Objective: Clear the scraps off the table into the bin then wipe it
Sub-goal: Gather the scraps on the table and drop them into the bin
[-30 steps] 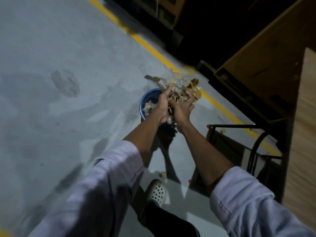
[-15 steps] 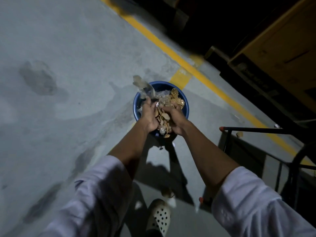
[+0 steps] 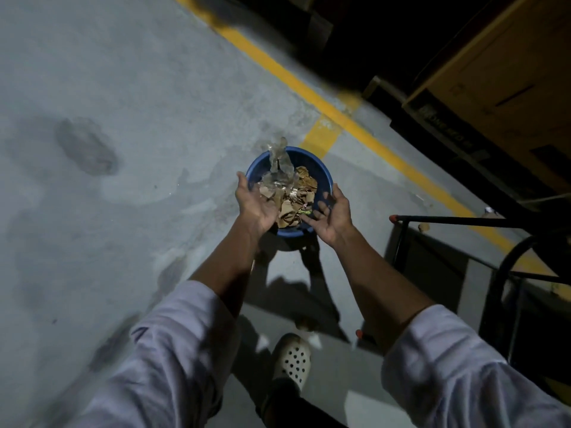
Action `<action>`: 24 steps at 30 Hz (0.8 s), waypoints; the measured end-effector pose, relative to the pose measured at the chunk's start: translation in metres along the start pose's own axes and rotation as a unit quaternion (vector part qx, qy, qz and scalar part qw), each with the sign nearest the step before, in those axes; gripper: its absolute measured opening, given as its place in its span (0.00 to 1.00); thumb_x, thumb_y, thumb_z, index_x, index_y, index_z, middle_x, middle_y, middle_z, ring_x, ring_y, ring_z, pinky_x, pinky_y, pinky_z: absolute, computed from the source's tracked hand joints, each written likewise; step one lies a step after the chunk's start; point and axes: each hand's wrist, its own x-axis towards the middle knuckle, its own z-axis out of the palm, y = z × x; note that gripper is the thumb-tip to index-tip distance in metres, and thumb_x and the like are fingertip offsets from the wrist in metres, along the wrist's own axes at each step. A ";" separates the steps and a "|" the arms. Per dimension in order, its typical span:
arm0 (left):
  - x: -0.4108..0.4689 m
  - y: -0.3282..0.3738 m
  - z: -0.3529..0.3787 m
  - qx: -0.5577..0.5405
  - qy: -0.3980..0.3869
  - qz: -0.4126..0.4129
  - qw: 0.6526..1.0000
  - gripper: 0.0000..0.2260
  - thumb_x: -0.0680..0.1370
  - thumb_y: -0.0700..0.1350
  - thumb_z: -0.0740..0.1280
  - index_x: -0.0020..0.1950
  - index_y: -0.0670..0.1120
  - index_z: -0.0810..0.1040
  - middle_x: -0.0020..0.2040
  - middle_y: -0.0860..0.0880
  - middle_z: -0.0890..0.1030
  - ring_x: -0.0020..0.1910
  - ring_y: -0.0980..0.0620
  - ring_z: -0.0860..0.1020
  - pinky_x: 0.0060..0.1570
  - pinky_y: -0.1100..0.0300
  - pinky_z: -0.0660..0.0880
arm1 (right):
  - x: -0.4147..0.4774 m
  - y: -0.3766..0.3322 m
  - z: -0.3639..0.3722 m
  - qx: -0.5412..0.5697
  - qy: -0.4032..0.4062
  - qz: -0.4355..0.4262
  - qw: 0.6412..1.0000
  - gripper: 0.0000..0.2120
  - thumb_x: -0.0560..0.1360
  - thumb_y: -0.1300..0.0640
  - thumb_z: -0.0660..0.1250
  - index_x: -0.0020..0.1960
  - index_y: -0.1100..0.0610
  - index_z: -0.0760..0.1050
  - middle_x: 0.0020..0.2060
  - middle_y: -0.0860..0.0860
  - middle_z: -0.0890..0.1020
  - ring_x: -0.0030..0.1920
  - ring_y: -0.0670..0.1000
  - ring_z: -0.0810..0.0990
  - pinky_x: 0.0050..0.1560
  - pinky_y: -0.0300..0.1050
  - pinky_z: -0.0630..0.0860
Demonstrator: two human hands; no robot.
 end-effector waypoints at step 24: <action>-0.535 -0.088 0.163 0.460 -0.175 -0.137 0.859 0.34 0.81 0.71 0.50 0.82 0.55 0.62 0.83 0.47 0.60 0.83 0.47 0.53 0.81 0.43 0.46 | -0.537 -0.059 -0.059 0.136 0.000 -0.157 0.978 0.28 0.84 0.41 0.59 0.77 0.56 0.68 0.78 0.55 0.67 0.79 0.56 0.63 0.73 0.54 0.68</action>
